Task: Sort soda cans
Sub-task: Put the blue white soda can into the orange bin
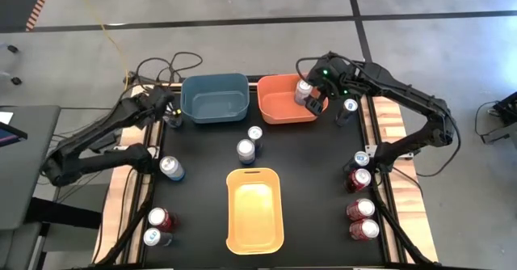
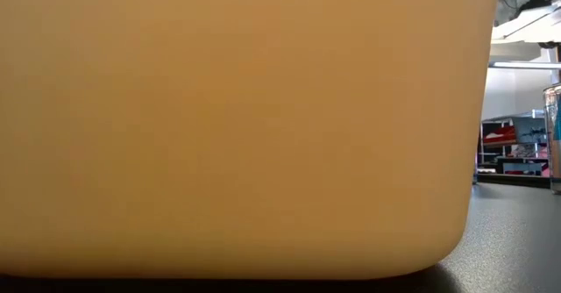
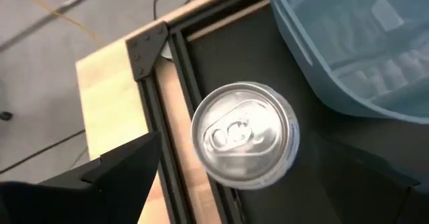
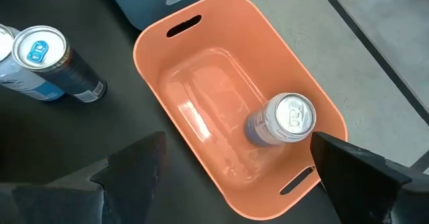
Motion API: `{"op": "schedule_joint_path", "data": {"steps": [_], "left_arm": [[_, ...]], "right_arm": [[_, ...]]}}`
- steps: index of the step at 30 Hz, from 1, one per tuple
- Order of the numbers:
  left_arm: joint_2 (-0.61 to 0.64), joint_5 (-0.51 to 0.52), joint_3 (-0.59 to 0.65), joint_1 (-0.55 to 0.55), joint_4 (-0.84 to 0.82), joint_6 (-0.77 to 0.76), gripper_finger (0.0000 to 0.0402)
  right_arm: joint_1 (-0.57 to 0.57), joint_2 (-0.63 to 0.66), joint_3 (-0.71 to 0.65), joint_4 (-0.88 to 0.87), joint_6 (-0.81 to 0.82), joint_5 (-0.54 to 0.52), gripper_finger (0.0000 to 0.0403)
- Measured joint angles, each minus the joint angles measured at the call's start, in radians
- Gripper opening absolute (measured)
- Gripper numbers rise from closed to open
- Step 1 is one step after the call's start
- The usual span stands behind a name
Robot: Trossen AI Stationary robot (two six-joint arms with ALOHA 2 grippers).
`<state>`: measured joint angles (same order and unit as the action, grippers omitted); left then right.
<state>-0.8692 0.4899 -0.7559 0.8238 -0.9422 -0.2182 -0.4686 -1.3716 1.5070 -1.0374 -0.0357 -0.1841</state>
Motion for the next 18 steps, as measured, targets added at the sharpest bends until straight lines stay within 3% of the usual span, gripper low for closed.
{"op": "schedule_joint_path", "data": {"steps": [9, 18], "left_arm": [[-0.081, -0.123, 0.006, 0.142, 0.031, 0.107, 0.0374], [-0.080, -0.156, 0.007, 0.174, 0.013, 0.152, 0.0362]], "right_arm": [[0.000, 0.000, 0.000, -0.001, -0.003, -0.001, 0.0384], [0.002, 0.000, 0.000, 0.007, 0.001, -0.001, 0.0384]]}}
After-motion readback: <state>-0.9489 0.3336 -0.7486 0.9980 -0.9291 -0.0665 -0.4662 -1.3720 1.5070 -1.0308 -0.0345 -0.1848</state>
